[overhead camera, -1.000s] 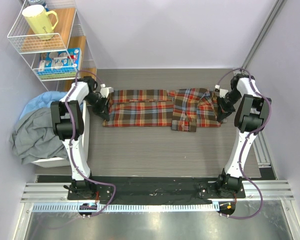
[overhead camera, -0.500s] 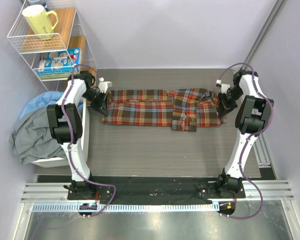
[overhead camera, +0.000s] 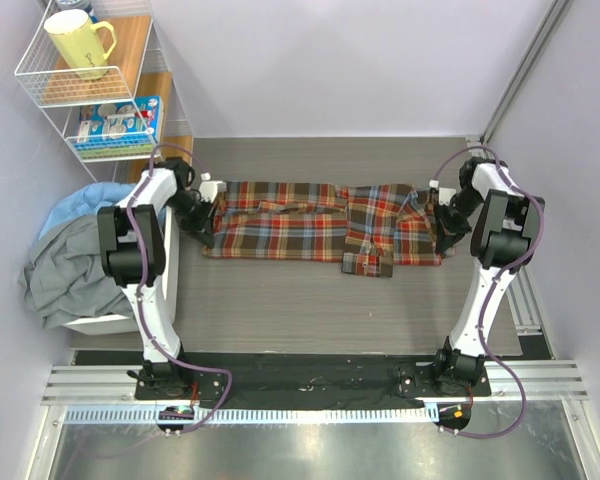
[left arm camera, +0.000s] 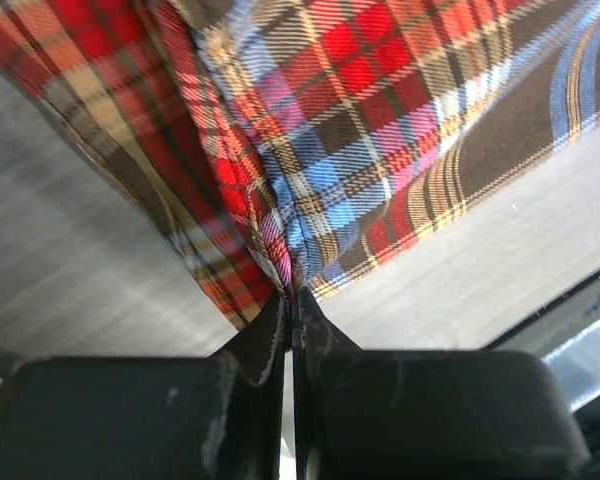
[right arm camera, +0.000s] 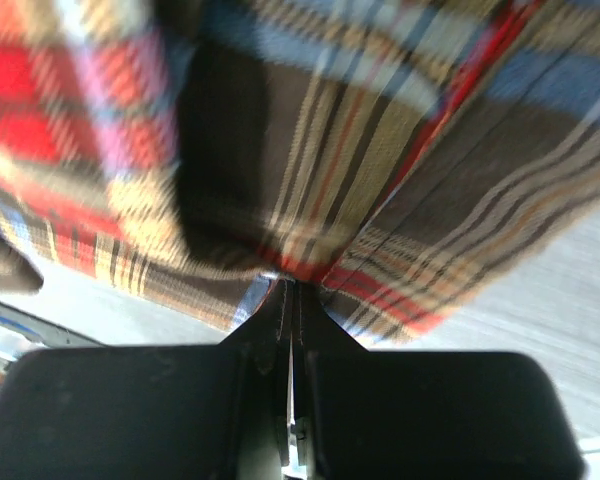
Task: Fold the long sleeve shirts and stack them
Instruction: Fold the shirt
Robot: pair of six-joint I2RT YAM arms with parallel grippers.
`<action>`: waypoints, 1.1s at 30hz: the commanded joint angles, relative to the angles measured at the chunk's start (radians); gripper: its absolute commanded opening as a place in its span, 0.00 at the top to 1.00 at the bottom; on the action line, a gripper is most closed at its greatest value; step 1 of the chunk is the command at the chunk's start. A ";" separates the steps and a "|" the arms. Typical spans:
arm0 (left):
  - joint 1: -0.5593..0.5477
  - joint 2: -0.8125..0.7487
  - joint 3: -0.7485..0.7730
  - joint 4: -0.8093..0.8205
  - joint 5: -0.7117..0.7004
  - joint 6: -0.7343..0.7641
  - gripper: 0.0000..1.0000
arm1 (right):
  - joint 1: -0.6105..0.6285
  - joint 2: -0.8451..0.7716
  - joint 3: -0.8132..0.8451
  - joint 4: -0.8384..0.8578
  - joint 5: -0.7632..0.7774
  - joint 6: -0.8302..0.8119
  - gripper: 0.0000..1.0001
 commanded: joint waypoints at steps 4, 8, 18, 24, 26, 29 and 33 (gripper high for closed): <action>0.005 0.031 0.017 0.072 -0.041 -0.034 1.00 | -0.003 0.031 0.089 0.111 0.130 0.045 0.95; 0.005 -0.003 -0.003 0.035 -0.017 0.017 0.90 | -0.003 0.048 0.133 0.066 0.141 -0.019 0.78; 0.005 -0.296 -0.075 0.161 0.173 0.068 0.29 | 0.000 -0.192 0.146 -0.087 -0.140 -0.137 0.36; 0.005 -0.341 -0.067 0.248 0.256 0.020 0.23 | 0.072 -0.310 -0.032 0.022 -0.085 -0.214 0.33; 0.004 -0.348 -0.066 0.264 0.261 0.017 0.23 | 0.088 -0.335 -0.055 0.020 -0.114 -0.254 0.33; 0.005 -0.367 -0.086 0.305 0.270 0.008 0.23 | 0.174 -0.370 -0.107 0.040 -0.120 -0.286 0.35; 0.004 -0.373 -0.092 0.336 0.282 -0.015 0.24 | 0.321 -0.404 -0.234 0.135 -0.085 -0.295 0.36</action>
